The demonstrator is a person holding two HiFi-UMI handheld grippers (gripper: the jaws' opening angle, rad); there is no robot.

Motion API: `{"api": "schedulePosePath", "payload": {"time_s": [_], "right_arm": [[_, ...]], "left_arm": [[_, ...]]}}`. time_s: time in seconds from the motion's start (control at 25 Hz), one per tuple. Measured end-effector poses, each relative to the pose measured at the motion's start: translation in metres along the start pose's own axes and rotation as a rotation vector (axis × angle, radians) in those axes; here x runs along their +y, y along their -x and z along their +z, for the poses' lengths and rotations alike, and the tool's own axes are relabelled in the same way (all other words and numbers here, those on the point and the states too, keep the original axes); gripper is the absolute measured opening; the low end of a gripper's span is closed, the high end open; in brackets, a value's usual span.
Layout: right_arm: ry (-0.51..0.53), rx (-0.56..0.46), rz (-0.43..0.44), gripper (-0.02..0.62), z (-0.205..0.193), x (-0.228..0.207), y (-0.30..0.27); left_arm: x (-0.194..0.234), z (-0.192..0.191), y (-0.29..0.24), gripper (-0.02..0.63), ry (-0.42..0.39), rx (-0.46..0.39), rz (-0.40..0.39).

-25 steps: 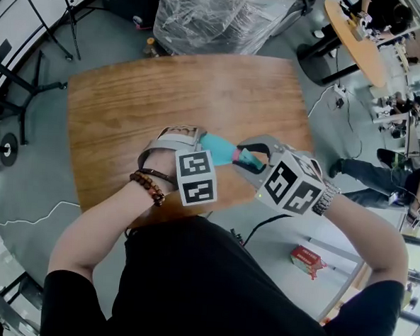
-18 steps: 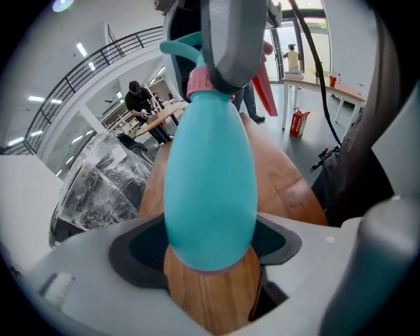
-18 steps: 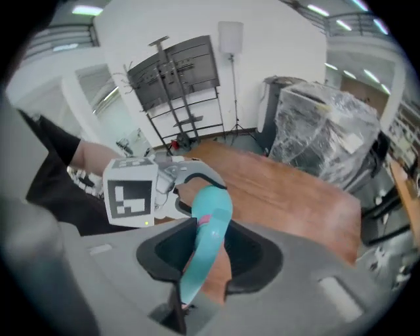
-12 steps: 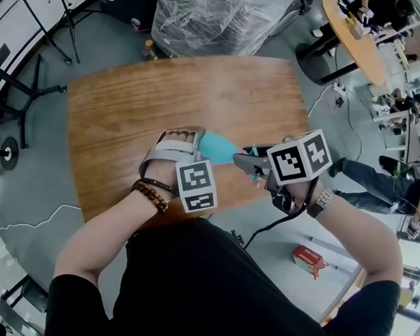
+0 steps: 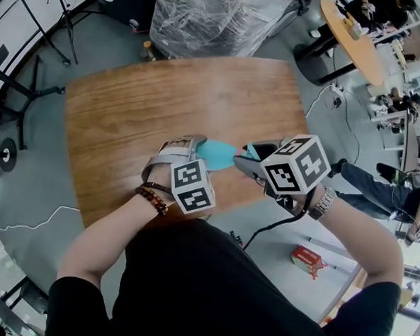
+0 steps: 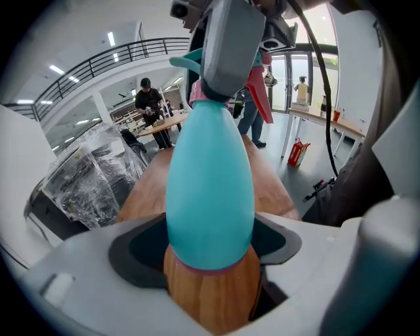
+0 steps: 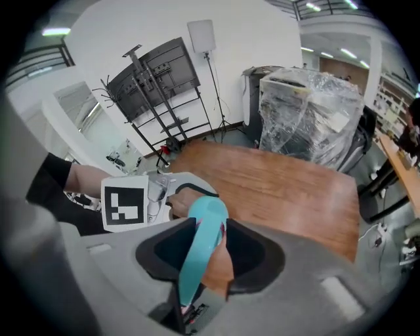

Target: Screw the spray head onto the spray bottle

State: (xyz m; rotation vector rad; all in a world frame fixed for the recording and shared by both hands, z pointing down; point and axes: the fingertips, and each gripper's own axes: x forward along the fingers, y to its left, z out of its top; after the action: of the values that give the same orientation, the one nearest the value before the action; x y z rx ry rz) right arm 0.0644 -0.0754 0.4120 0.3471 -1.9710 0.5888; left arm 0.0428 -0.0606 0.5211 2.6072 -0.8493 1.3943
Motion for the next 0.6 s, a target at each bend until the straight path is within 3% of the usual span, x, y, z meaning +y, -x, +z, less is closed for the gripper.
{"api": "schedulePosePath", "payload": {"time_s": [0.4,0.6], "right_arm": [[0.131,0.002,-0.032,0.16,0.0,0.001,0.006],[0.333,0.012,-0.053,0.173,-0.002,0.003,0.013]], "left_arm": [[-0.008,0.004,-0.002,0.405,0.032,-0.034,-0.037],[-0.005,0.003,0.0,0.405,0.047,-0.054,-0.038]]}}
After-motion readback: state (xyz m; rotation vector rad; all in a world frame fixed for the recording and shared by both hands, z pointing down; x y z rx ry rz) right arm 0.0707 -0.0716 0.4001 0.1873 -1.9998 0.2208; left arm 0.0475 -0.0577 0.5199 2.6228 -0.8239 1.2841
